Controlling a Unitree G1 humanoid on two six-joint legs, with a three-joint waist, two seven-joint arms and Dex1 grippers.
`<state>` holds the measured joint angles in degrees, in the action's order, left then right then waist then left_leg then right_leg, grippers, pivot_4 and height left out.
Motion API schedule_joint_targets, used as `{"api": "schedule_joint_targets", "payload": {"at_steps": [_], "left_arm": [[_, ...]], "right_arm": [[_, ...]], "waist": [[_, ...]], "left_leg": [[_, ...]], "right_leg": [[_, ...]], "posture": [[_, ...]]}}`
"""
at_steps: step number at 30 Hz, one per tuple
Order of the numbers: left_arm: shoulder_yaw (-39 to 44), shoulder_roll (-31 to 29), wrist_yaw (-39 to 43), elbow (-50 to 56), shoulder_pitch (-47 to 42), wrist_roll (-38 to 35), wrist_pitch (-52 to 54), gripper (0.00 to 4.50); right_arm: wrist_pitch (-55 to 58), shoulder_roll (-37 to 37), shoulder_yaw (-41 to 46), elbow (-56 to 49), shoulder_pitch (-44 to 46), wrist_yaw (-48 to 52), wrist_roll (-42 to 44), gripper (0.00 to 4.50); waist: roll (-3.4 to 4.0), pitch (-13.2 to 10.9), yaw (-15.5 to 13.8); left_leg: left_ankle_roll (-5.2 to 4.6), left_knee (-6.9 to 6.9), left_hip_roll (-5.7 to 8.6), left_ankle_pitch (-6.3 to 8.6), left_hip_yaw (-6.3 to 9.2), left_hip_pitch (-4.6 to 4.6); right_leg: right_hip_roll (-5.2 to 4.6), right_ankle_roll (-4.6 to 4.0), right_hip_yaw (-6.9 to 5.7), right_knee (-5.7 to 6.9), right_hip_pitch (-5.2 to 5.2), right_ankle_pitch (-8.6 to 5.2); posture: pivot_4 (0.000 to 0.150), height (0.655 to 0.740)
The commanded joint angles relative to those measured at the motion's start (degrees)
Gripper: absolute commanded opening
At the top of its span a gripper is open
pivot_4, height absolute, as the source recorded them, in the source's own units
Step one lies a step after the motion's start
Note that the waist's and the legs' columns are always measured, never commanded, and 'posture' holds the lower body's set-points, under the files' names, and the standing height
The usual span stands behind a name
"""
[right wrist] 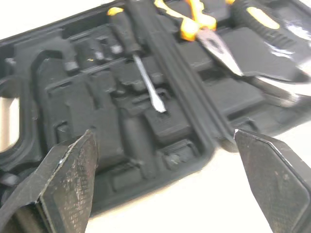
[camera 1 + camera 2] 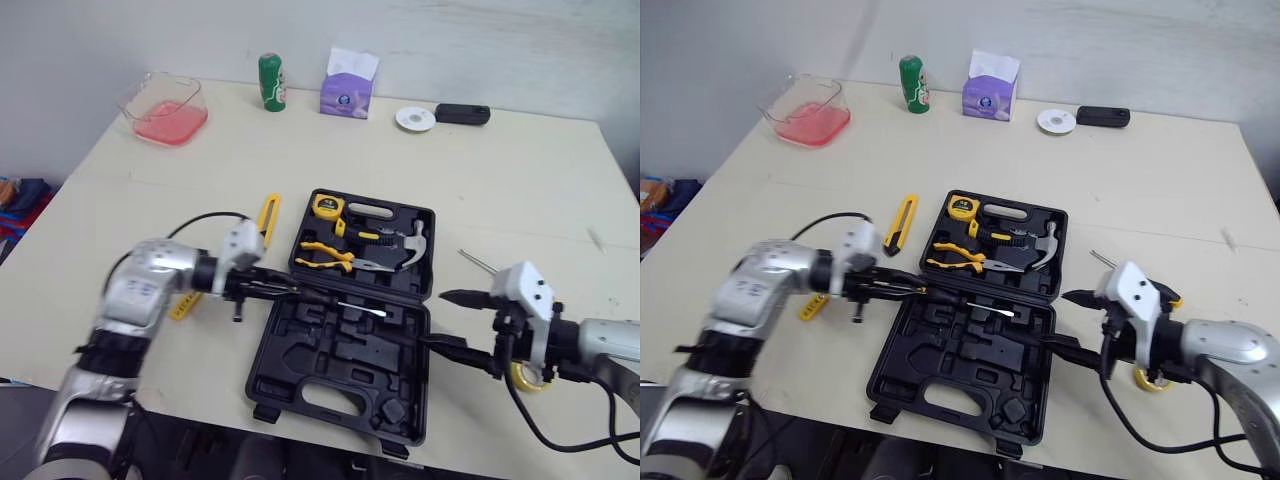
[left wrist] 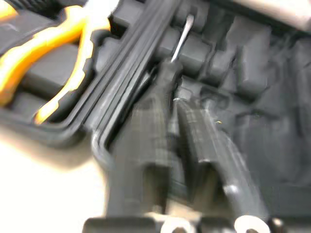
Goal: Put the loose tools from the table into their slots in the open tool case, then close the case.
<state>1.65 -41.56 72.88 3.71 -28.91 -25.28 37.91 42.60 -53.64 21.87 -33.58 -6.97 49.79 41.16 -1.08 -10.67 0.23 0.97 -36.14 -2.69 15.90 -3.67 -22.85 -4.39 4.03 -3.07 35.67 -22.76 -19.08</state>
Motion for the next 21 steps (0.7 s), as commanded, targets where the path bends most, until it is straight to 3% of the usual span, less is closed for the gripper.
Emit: {"api": "schedule_joint_targets", "payload": {"at_steps": [1, 4, 5, 10, 15, 21], "left_arm": [[9.45, -3.20, -2.64, 5.49, 3.19, -7.97, 7.85, 2.84], [19.20, -7.33, -5.55, 3.29, 9.33, -8.68, 9.12, 4.23], [23.25, -9.34, -6.51, 0.00, 11.73, -7.70, 8.22, 4.41], [30.77, -13.85, -14.32, -14.41, 16.82, -0.64, -2.78, 4.41], [32.49, -16.55, -20.57, -27.53, 16.05, 5.08, -14.71, 4.41], [30.89, -19.63, -16.40, -37.57, 14.83, 5.30, -20.95, 4.41]], "right_arm": [[-0.44, -1.20, 7.53, 1.79, -2.96, 2.40, 0.32, 4.50], [-1.74, -1.88, 14.95, 6.79, -7.22, 5.22, -2.00, 4.50], [-2.51, -2.16, 18.29, 9.89, -8.89, 6.26, -3.32, 4.50], [-6.97, -3.10, 26.54, 20.10, -13.67, 9.80, -8.08, 4.50], [-11.29, -4.02, 30.06, 29.76, -14.13, 10.87, -11.93, 4.50], [-15.72, -3.95, 29.57, 35.53, -12.63, 9.95, -14.80, 4.50]], "waist": [[0.00, -0.03, -0.28], [-0.04, -0.08, -0.43], [-0.12, -0.14, -0.36], [-0.23, -0.24, -0.30], [-0.20, -0.25, -0.17], [-0.18, -0.24, -0.02]], "left_leg": [[-0.06, -0.04, 0.03, 0.03, 0.00, -0.02], [-0.53, -0.17, 0.15, 0.30, 0.01, -0.02], [-0.54, -0.17, 0.16, 0.31, 0.00, 0.00], [-0.45, -0.04, 0.11, 0.30, -0.09, 0.38], [-0.24, 0.20, 0.00, 0.35, -0.11, 0.48], [-0.09, 0.69, -0.02, 0.38, -0.30, 0.44]], "right_leg": [[-0.05, 0.01, -0.01, -0.04, 0.02, 0.00], [-0.19, 0.11, 0.01, -0.18, 0.08, 0.05], [-0.20, 0.14, 0.03, -0.20, 0.09, 0.07], [-0.20, -0.15, 0.09, -0.16, 0.20, 0.01], [-0.28, -0.47, 0.16, -0.14, 0.13, -0.10], [-0.30, -0.64, 0.12, -0.11, -0.25, -0.20]], "posture": [[0.150, 0.7244], [0.150, 0.7244], [0.150, 0.7244], [0.150, 0.7244], [0.150, 0.7244], [0.150, 0.7244]]}}
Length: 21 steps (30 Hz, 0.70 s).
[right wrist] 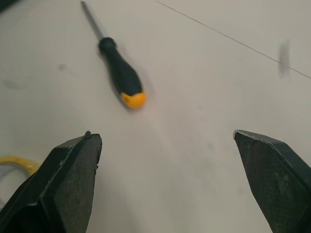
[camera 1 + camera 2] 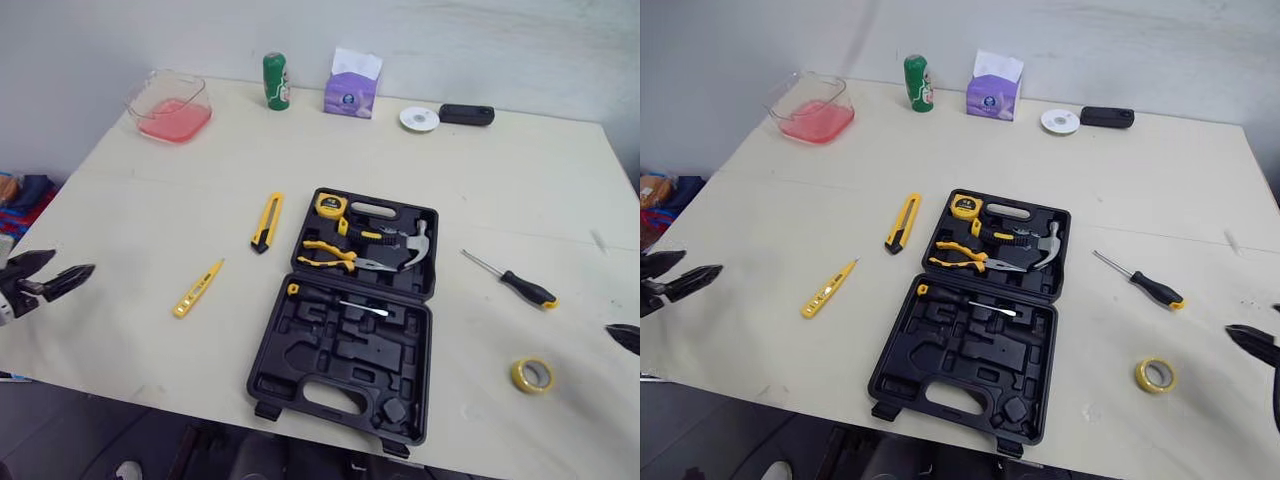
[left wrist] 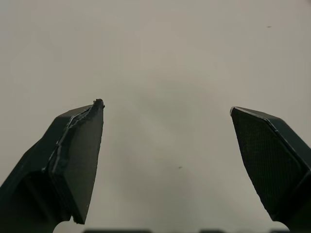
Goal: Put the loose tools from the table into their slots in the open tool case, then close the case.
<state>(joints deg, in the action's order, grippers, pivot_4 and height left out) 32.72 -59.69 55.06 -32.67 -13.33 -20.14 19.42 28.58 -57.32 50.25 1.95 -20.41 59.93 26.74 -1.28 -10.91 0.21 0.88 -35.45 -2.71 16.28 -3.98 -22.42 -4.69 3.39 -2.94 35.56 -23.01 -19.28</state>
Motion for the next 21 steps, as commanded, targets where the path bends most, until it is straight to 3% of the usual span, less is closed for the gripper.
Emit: {"api": "schedule_joint_targets", "payload": {"at_steps": [1, 7, 14, 18, 21], "left_arm": [[-0.75, -1.45, 1.95, -1.23, -0.63, 0.27, -3.08, 4.41], [-3.08, -0.08, 3.67, 2.40, -1.54, -1.33, -1.71, 4.41], [-12.19, 4.24, 8.71, 29.08, -5.30, -11.85, 11.50, 4.41], [-17.63, 6.54, 7.87, 39.04, -11.46, -16.04, 17.30, 4.41], [-22.12, 8.95, 8.47, 43.67, -17.95, -18.56, 20.00, 4.41]], "right_arm": [[-1.77, -0.14, 0.88, -0.21, 1.15, -0.30, -0.41, 4.50], [-1.03, 0.58, -1.89, -3.51, 4.20, -1.96, 0.24, 4.50], [1.46, 0.63, -15.64, -6.02, 17.11, -4.21, 1.41, 4.50], [0.35, 1.39, -22.29, -1.98, 23.99, -5.18, -0.41, 4.50], [-1.13, 3.17, -27.84, 2.47, 30.07, -6.33, -2.72, 4.50]], "waist": [[0.03, 0.01, 0.00], [0.00, 0.00, 0.05], [-0.09, -0.05, 0.31], [-0.09, -0.04, 0.23], [-0.09, -0.04, 0.13]], "left_leg": [[0.04, 0.11, 0.00, -0.02, -0.13, 0.00], [0.04, -0.05, -0.09, -0.12, -0.85, 0.08], [-0.10, -0.75, -0.07, -0.15, -1.40, 0.21], [-0.39, -0.73, -0.07, -0.48, -1.45, 0.13], [-0.09, -0.76, -0.07, -0.70, -1.48, 0.05]], "right_leg": [[0.00, 0.00, -0.01, 0.03, -0.09, 0.00], [0.15, 0.15, -0.09, 0.54, -0.42, 0.04], [0.03, 0.57, 0.33, 0.80, -0.35, 0.75], [0.09, 0.56, 0.79, 0.60, -0.35, 0.96], [0.19, 0.56, 0.79, 0.63, -0.44, 0.96]], "posture": [[0.150, 0.7244], [0.150, 0.7244], [0.150, 0.7244], [0.150, 0.7244], [0.150, 0.7244]]}}
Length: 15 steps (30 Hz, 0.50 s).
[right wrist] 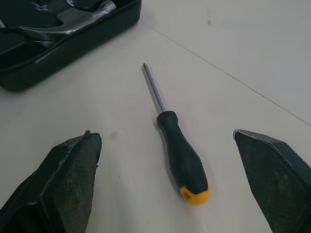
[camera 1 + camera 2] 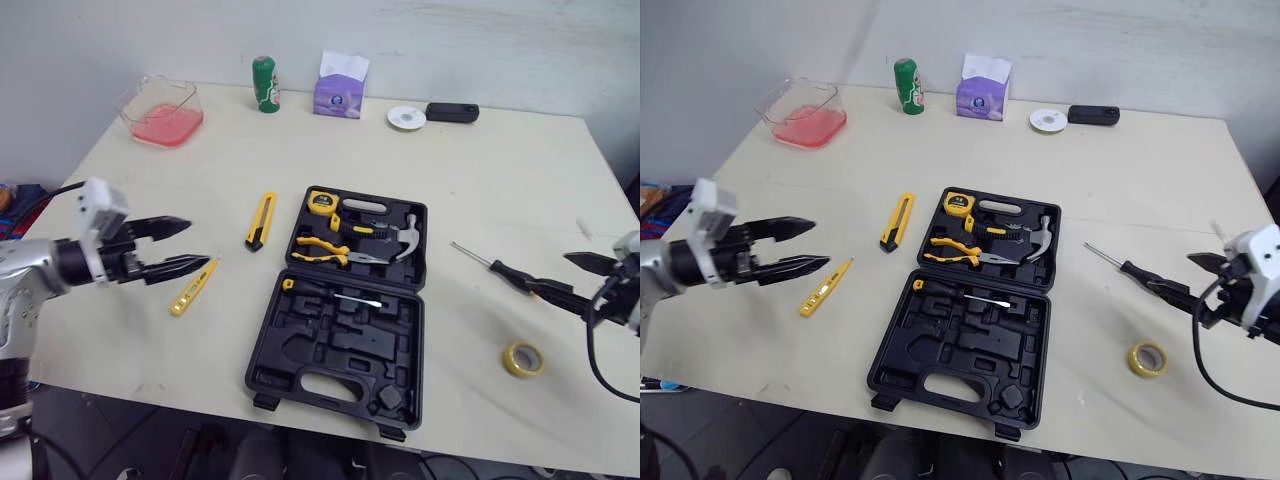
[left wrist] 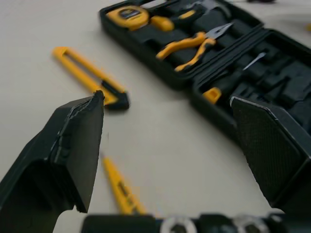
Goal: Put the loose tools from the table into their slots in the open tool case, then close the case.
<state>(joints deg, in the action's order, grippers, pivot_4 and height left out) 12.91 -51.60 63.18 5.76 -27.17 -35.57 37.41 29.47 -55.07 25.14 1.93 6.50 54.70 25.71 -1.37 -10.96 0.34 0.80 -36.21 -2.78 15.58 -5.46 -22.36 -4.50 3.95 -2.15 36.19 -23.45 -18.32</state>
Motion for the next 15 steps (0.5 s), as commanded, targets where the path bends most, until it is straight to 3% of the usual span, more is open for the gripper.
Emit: {"api": "schedule_joint_targets", "payload": {"at_steps": [1, 8, 14, 15], "left_arm": [[-3.29, 1.44, 0.47, 6.13, -5.60, -3.66, 2.63, 4.41], [-8.76, 8.64, 0.28, 9.43, -17.05, -8.19, 5.83, 4.41], [-11.10, 11.65, 0.39, 9.43, -19.44, -7.43, 5.12, 4.41], [-11.33, 11.85, 0.36, 9.35, -19.54, -7.22, 4.98, 4.50]], "right_arm": [[-2.48, 1.35, -3.95, 3.61, 4.48, -1.36, -2.38, 4.50], [-4.43, 2.04, -9.88, 10.94, 8.62, -0.82, -5.97, 4.50], [-6.48, 3.94, -11.56, 14.33, 9.46, -4.87, -9.22, 4.50], [-6.78, 4.26, -11.59, 14.57, 9.54, -5.56, -9.74, 4.00]], "waist": [[0.00, 0.00, 0.01], [0.01, 0.00, -0.14], [0.01, 0.00, 0.13], [0.01, 0.00, 0.18]], "left_leg": [[0.04, 0.00, 0.01, -0.03, -0.04, -0.01], [0.02, -0.43, 0.03, -0.13, -0.20, -0.06], [-0.09, -0.80, 0.04, -0.04, -0.30, -0.03], [-0.09, -0.82, 0.02, -0.04, -0.31, -0.03]], "right_leg": [[0.03, 0.00, 0.02, 0.00, -0.02, 0.00], [0.13, 0.13, -0.11, 0.28, -0.07, -0.03], [0.13, 0.23, -0.05, 0.44, -0.01, 0.01], [0.15, 0.23, -0.04, 0.46, -0.02, 0.01]], "posture": [[0.150, 0.7244], [0.150, 0.7244], [0.150, 0.7244], [0.150, 0.7244]]}}
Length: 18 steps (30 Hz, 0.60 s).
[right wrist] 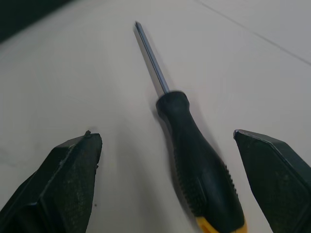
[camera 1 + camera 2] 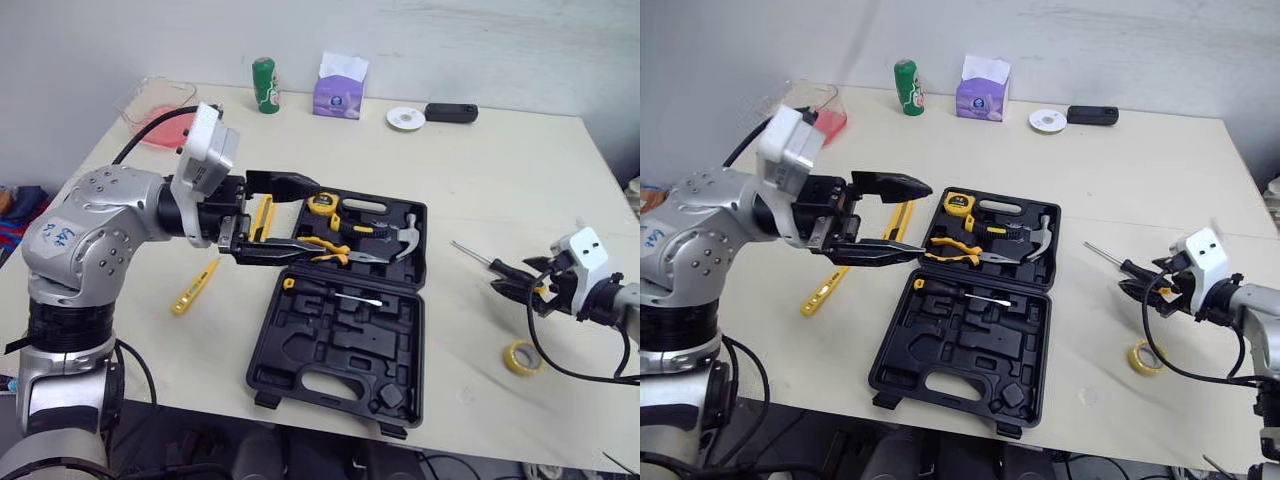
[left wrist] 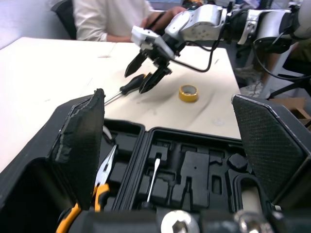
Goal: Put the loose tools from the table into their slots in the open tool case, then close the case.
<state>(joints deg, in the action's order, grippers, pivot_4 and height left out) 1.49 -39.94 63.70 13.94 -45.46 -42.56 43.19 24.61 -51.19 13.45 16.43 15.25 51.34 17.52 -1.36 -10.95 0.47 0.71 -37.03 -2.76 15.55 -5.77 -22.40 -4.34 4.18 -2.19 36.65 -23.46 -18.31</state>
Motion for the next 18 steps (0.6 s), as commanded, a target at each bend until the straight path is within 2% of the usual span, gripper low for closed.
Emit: {"api": "schedule_joint_targets", "payload": {"at_steps": [1, 6, 7, 15, 18], "left_arm": [[-0.06, 0.36, -0.09, 1.21, -1.25, -0.13, -1.00, 4.50], [-0.03, 0.55, 0.42, 1.84, -0.82, -1.08, -0.41, 4.50], [-0.35, 0.51, 0.63, 1.77, -0.56, -0.57, -0.84, 4.50], [-1.31, 0.25, 1.02, 0.64, -0.28, 0.81, -2.11, 4.50], [-1.48, -1.18, 1.81, 0.50, 1.12, 1.92, -2.52, 4.50]], "right_arm": [[-1.50, 0.61, -0.07, 0.03, 0.67, -2.74, -1.94, 3.72], [0.76, 1.33, 0.21, -2.69, -0.69, -3.64, -1.10, 1.25], [0.95, 1.51, 0.57, -3.20, -0.92, -3.77, -0.77, 1.09], [3.16, 2.07, 4.36, -8.87, -2.38, -4.90, 2.03, 1.09], [7.13, 2.02, 6.67, -14.85, -2.19, -4.72, 6.12, 1.09]], "waist": [[0.00, 0.00, 0.07], [0.00, 0.00, 0.03], [0.00, 0.00, 0.01], [0.00, 0.00, -0.05], [0.01, 0.01, 0.01]], "left_leg": [[0.01, -0.02, -0.01, -0.01, 0.00, 0.00], [0.03, -0.09, 0.00, -0.02, -0.02, 0.03], [0.03, -0.10, 0.01, -0.02, -0.02, 0.03], [0.03, -0.10, 0.01, -0.02, -0.03, 0.03], [0.03, -0.10, 0.01, -0.02, -0.05, 0.03]], "right_leg": [[0.01, 0.00, 0.02, 0.03, -0.01, 0.00], [0.00, 0.00, 0.08, 0.15, -0.02, -0.01], [0.00, 0.00, 0.09, 0.15, -0.01, -0.01], [0.00, 0.01, 0.12, 0.18, -0.02, -0.01], [0.00, 0.01, 0.12, 0.20, -0.04, -0.01]], "posture": [[0.150, 0.7244], [0.150, 0.7244], [0.150, 0.7244], [0.150, 0.7244], [0.150, 0.7244]]}}
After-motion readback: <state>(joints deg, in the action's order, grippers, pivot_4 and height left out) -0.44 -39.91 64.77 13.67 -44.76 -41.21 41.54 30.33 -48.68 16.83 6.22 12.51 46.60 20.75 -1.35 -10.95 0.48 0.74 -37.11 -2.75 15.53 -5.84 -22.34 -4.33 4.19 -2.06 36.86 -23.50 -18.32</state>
